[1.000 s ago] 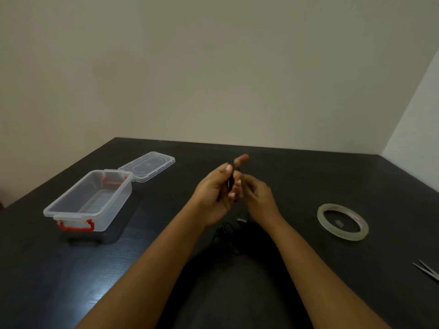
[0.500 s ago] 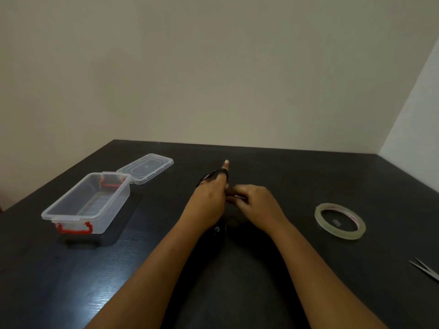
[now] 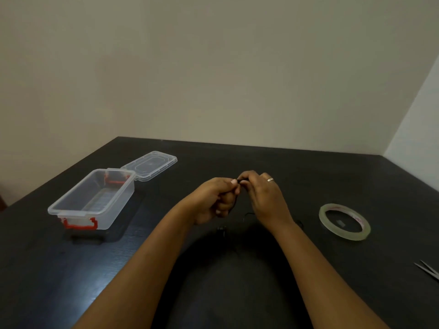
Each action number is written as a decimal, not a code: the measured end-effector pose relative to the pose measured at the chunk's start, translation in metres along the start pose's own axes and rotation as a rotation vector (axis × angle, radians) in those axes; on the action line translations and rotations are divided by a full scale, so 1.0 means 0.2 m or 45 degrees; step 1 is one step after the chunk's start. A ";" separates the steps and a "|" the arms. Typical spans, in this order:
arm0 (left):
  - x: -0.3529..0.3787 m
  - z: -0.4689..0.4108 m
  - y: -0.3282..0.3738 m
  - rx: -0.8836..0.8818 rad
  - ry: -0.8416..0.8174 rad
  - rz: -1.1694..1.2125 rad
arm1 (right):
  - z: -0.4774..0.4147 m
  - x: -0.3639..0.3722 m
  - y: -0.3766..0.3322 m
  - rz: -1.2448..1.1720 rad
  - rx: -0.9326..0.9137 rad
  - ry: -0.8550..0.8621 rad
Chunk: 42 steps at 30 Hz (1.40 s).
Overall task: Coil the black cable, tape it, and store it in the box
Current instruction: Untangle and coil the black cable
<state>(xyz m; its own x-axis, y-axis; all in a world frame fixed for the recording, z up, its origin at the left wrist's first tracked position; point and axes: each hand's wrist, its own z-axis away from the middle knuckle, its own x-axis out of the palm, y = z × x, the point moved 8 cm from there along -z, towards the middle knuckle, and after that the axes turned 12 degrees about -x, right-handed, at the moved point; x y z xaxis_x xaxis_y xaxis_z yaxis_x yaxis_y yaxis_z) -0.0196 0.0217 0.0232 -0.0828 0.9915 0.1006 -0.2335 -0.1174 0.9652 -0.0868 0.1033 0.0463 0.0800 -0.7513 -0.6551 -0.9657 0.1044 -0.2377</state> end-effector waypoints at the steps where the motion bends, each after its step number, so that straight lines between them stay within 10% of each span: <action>1: 0.01 0.00 0.01 0.012 -0.047 0.070 | 0.01 0.01 0.03 -0.059 0.053 0.001; 6: 0.10 0.01 0.04 0.147 -0.220 0.331 | 0.03 0.09 0.09 -0.384 0.336 -0.086; 15: -0.13 0.01 0.06 0.460 0.399 0.684 | 0.04 0.25 -0.06 -0.537 0.355 -0.461; 24: -0.34 0.05 0.02 0.364 1.013 -0.558 | 0.04 0.24 -0.11 -0.513 0.228 -0.598; 30: -0.17 -0.01 -0.02 0.189 0.679 -0.864 | -0.01 0.05 -0.04 -0.220 0.028 -0.255; 42: 0.05 -0.04 -0.07 -0.011 0.097 -0.156 | 0.01 -0.03 0.12 -0.645 0.243 0.247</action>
<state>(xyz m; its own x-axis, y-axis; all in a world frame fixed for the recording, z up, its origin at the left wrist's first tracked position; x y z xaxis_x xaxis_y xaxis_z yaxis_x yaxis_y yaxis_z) -0.0242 0.0323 0.0094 -0.1262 0.9913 -0.0366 -0.2550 0.0032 0.9669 -0.1102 0.1121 0.0430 0.4569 -0.8420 -0.2867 -0.7554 -0.1971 -0.6249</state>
